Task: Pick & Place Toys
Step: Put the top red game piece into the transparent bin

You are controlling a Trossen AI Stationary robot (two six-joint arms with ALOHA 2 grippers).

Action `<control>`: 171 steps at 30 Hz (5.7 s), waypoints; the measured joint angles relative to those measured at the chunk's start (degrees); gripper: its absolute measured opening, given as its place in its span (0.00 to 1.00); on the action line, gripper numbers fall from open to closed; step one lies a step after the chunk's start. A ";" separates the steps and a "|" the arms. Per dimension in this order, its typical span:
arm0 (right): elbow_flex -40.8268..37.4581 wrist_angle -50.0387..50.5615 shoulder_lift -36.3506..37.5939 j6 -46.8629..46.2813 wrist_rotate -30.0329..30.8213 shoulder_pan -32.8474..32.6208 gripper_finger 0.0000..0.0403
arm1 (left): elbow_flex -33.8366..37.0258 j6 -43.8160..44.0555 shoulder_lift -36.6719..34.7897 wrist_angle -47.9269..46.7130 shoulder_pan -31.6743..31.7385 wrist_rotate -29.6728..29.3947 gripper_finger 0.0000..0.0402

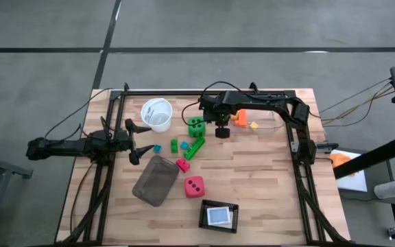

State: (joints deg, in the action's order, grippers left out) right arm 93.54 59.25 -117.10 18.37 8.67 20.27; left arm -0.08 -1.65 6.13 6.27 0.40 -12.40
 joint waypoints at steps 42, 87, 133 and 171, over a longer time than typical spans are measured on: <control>0.00 -1.69 -5.15 1.84 1.79 1.01 0.77 | 0.00 -0.10 0.02 0.23 -0.02 0.00 0.90; -0.07 2.60 -7.11 -0.17 -2.54 -7.02 0.30 | 0.00 -0.22 0.02 0.09 0.00 -0.02 0.90; -50.60 -98.36 22.66 -10.11 -10.71 -24.80 0.30 | 0.00 0.04 0.00 -0.09 -0.02 -0.02 0.90; -72.61 -89.78 43.66 -29.82 38.58 -8.44 0.30 | 0.00 0.00 0.07 -0.07 0.02 0.00 0.90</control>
State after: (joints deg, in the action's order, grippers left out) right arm 20.93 -30.53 -73.44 -11.45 47.24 11.83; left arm -0.08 -1.65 6.20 6.20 0.43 -12.40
